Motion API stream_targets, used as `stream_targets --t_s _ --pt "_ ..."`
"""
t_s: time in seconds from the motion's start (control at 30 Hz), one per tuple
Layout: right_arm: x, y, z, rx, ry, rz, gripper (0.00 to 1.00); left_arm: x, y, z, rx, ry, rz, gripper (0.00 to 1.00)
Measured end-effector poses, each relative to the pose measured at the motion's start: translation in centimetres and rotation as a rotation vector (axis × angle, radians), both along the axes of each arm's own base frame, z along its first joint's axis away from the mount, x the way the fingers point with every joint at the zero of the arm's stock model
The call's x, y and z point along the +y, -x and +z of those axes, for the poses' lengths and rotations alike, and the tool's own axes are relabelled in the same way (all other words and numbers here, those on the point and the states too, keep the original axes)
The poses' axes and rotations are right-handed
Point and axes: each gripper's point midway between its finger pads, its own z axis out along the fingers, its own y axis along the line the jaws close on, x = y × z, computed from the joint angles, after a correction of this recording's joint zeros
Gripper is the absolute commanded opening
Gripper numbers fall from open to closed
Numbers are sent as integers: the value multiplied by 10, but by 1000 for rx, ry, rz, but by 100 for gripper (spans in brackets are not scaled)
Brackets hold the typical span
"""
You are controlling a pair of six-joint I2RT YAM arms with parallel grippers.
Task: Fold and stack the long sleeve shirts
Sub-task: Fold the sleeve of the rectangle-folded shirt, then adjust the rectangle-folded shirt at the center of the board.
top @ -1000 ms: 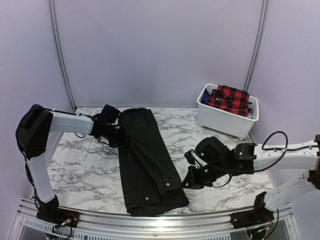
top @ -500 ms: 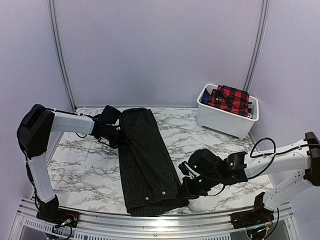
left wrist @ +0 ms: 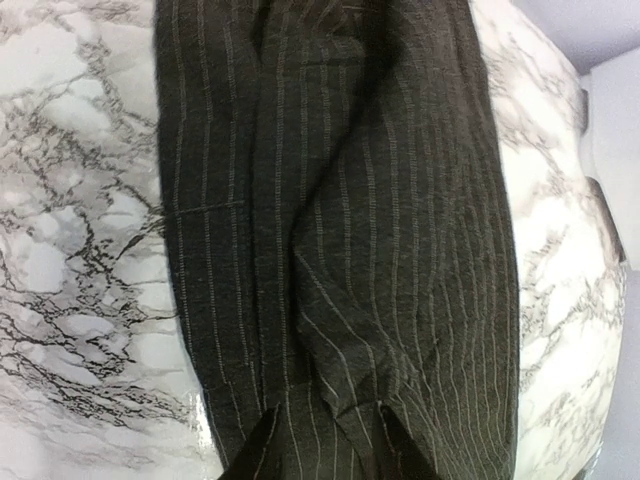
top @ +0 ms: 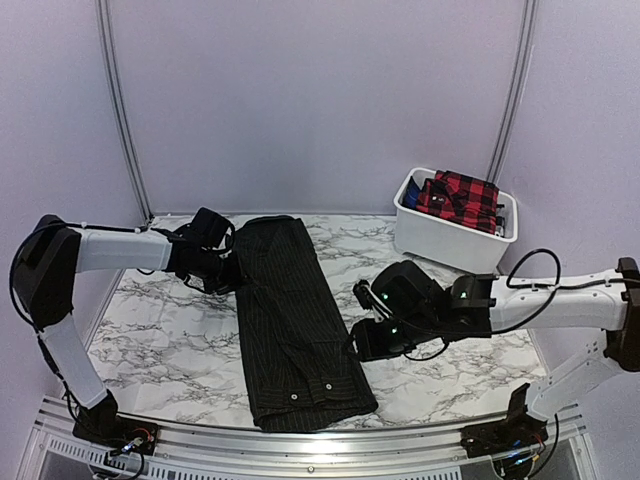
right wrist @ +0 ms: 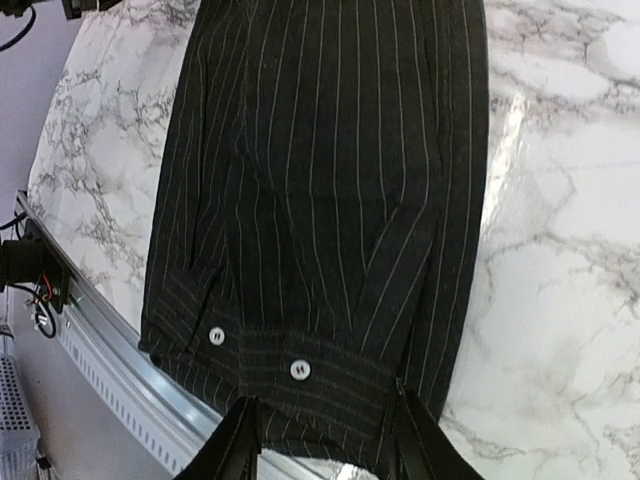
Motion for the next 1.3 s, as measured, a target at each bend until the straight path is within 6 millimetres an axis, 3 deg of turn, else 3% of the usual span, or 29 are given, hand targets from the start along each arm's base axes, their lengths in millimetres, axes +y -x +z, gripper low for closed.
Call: stream_targets --t_s 0.1,0.2,0.4,0.63,0.97,1.3 --pt "12 -21 3 -49 -16 7 33 -8 4 15 -38 4 -18 20" --pt "25 -27 -5 -62 -9 42 32 -21 14 17 -42 7 -54 18" --pt "63 4 -23 -76 44 198 32 -31 22 13 -33 2 -83 18" --pt "87 39 -36 -119 149 304 33 -30 21 4 -15 -12 -79 18" --pt "74 51 -67 -180 420 318 26 -35 15 9 -31 -5 -81 17" --pt "65 53 -65 -209 495 306 35 -36 13 4 -22 -12 -83 17"
